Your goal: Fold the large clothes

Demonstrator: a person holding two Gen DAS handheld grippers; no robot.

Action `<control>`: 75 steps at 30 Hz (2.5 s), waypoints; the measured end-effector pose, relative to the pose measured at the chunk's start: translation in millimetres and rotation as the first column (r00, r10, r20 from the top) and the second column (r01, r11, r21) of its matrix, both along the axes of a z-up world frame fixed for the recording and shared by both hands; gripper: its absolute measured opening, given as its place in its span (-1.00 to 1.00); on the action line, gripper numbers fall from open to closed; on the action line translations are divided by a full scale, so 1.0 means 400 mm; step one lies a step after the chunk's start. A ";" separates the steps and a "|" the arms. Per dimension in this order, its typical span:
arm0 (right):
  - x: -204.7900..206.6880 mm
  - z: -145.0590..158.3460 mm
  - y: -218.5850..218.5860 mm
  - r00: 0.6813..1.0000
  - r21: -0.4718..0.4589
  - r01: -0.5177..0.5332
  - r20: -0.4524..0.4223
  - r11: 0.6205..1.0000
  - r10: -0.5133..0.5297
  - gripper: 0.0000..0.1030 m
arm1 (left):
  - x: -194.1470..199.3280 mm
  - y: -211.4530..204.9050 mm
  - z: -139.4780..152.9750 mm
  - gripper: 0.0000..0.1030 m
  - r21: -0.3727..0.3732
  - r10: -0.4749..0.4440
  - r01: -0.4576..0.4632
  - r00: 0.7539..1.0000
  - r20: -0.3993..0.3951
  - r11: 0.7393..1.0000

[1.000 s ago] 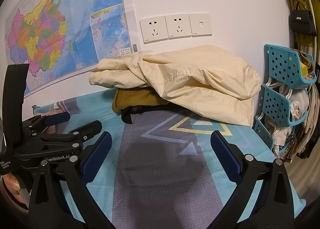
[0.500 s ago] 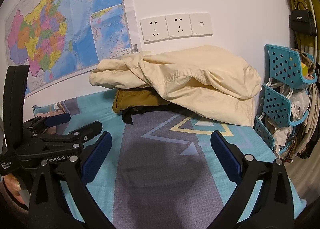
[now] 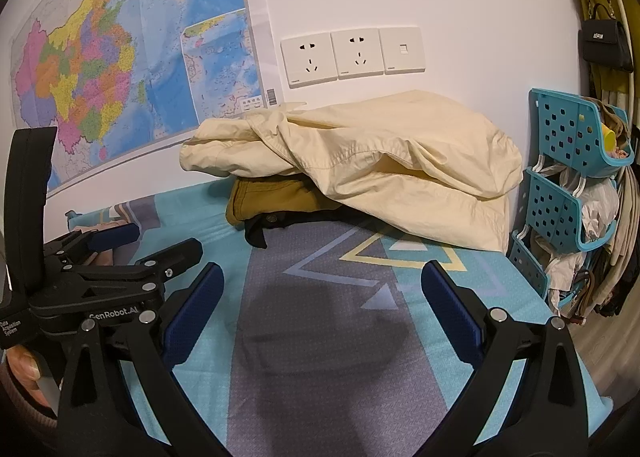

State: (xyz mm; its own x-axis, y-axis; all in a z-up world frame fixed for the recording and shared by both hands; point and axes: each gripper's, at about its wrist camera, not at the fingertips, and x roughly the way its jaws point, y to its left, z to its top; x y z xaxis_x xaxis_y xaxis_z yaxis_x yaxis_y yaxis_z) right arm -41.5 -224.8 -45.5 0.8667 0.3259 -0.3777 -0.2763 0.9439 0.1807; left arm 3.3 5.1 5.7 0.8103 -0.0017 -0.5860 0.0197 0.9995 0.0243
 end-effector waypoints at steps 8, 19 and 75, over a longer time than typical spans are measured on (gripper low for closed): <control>-0.001 0.001 -0.001 1.000 0.002 -0.002 0.002 1.000 0.002 0.89 | -0.001 0.002 0.003 0.87 0.000 0.001 -0.001 1.000 0.001 1.000; -0.002 0.005 -0.003 1.000 0.006 -0.007 0.009 1.000 0.007 0.89 | -0.001 0.003 0.005 0.87 0.000 0.007 -0.007 1.000 0.000 1.000; 0.559 0.144 0.271 0.969 -0.470 -0.215 0.009 0.856 0.249 0.24 | 0.277 0.189 -0.067 0.87 -0.028 0.162 -0.165 0.982 -0.097 0.986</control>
